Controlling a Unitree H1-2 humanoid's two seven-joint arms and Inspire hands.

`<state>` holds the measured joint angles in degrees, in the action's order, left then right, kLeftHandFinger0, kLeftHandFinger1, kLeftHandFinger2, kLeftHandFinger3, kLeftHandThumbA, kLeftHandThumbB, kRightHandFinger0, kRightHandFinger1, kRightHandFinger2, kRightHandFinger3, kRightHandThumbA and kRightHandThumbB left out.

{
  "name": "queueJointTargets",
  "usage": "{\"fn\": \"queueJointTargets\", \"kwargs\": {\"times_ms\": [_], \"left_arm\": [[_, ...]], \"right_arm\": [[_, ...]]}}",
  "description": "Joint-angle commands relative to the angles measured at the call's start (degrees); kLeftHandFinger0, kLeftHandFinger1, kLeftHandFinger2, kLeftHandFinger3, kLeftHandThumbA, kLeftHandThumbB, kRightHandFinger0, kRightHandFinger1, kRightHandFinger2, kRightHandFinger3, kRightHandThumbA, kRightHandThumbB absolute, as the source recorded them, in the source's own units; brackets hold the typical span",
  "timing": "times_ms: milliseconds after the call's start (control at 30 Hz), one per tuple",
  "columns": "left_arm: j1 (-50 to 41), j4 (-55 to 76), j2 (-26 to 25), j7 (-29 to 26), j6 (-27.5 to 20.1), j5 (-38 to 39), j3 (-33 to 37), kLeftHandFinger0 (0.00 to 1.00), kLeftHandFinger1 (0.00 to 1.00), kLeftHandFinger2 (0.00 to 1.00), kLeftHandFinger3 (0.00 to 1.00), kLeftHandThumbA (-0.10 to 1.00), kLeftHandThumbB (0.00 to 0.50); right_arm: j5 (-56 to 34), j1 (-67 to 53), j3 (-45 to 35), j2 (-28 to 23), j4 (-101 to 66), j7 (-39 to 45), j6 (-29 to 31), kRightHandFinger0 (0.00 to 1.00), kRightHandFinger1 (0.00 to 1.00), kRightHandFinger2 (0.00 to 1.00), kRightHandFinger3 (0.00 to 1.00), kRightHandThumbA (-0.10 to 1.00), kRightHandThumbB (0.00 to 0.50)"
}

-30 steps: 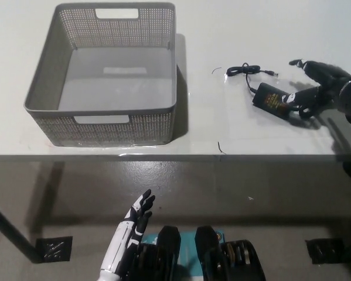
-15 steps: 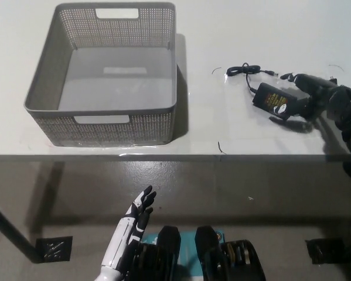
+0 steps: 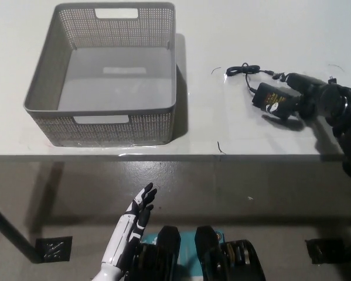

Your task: Use the right hand to pick up a black power cord and place it into a container on the left hand side

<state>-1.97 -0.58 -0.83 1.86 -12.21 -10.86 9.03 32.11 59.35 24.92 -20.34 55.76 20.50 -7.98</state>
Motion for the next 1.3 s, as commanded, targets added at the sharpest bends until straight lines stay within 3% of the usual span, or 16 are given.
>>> {"fn": "queueJointTargets", "kwargs": {"times_ms": [0,167,533,567,600,633,667,700,733,767,833,900,1000,1067,1267], "left_arm": [[1.5,0.1,-0.1,0.0,-1.9,-0.5,0.4,1.00,1.00,1.00,1.00,1.00,0.000],[2.0,0.7,-0.2,0.1,-1.1,-0.5,0.4,1.00,1.00,1.00,1.00,1.00,0.027],[3.2,0.3,-0.3,0.6,-1.6,0.6,0.2,1.00,1.00,1.00,1.00,1.00,0.000],[3.2,0.2,-0.4,0.6,-1.6,0.6,0.2,1.00,1.00,1.00,1.00,1.00,0.000],[3.3,0.2,-0.4,0.5,-1.6,0.5,0.2,1.00,1.00,1.00,1.00,1.00,0.000],[3.3,0.2,-0.4,0.5,-1.5,0.3,0.1,1.00,1.00,1.00,1.00,1.00,0.000],[3.2,0.2,-0.4,0.4,-1.5,0.2,0.1,1.00,1.00,1.00,1.00,1.00,0.000],[3.2,0.2,-0.4,0.4,-1.6,0.3,0.1,1.00,1.00,1.00,1.00,1.00,0.000],[3.3,0.1,-0.4,0.5,-1.5,0.3,0.1,1.00,1.00,1.00,1.00,1.00,0.004],[3.7,0.0,-0.3,0.4,-1.4,0.4,0.0,1.00,1.00,1.00,1.00,1.00,0.006],[3.9,-0.1,-0.3,0.4,-1.3,0.6,-0.1,1.00,1.00,1.00,1.00,1.00,0.005],[3.8,0.2,-0.5,0.4,-1.3,0.4,-0.1,1.00,1.00,1.00,1.00,1.00,0.000],[3.7,0.2,-0.6,0.4,-1.4,-0.1,0.0,1.00,1.00,1.00,1.00,1.00,0.000],[3.7,0.1,-0.6,0.3,-1.3,-0.1,-0.1,1.00,1.00,1.00,1.00,1.00,0.003],[4.4,-0.2,-0.5,0.3,-1.3,0.0,-0.1,1.00,1.00,1.00,1.00,1.00,0.000]], "right_arm": [[0.4,5.0,0.7,1.8,5.6,-3.3,3.4,1.00,1.00,1.00,1.00,0.73,0.500],[0.4,6.2,1.4,3.5,12.1,-6.0,5.7,1.00,1.00,1.00,1.00,0.71,0.500],[0.7,7.5,3.2,4.4,21.0,-8.1,6.9,1.00,1.00,1.00,1.00,0.75,0.500],[1.1,7.4,3.6,4.5,21.3,-9.2,7.1,1.00,1.00,1.00,1.00,0.72,0.500],[0.5,7.0,2.8,4.6,21.5,-12.2,7.8,1.00,1.00,1.00,1.00,0.50,0.410],[-0.7,6.5,1.7,4.7,21.5,-15.0,8.6,1.00,1.00,1.00,1.00,0.41,0.418],[-0.8,5.2,0.8,4.6,21.4,-23.2,10.8,0.17,0.24,0.41,0.42,-0.07,0.288],[-0.5,4.4,0.6,4.6,21.4,-28.7,12.3,0.03,0.17,0.38,0.38,-0.09,0.279],[-1.1,4.0,-0.2,4.6,21.5,-30.5,13.5,0.01,0.16,0.44,0.42,-0.10,0.234],[-2.1,4.1,-1.2,4.5,21.7,-30.8,13.7,0.00,0.31,0.72,0.71,-0.10,0.165],[-2.6,4.1,-2.0,4.5,21.7,-32.7,14.6,0.00,0.48,0.88,0.95,-0.10,0.152],[-3.1,3.9,-3.1,4.3,21.5,-35.5,16.7,0.02,0.52,0.87,0.92,-0.10,0.159],[-2.8,4.0,-3.3,4.1,21.5,-36.4,17.0,0.05,0.57,0.93,0.99,-0.10,0.153],[-3.1,3.9,-4.0,4.0,21.5,-37.8,18.2,0.01,0.53,0.92,0.97,-0.10,0.155],[-2.9,4.4,-4.7,3.7,21.9,-39.6,19.5,0.01,0.55,0.92,1.00,-0.10,0.163]]}}
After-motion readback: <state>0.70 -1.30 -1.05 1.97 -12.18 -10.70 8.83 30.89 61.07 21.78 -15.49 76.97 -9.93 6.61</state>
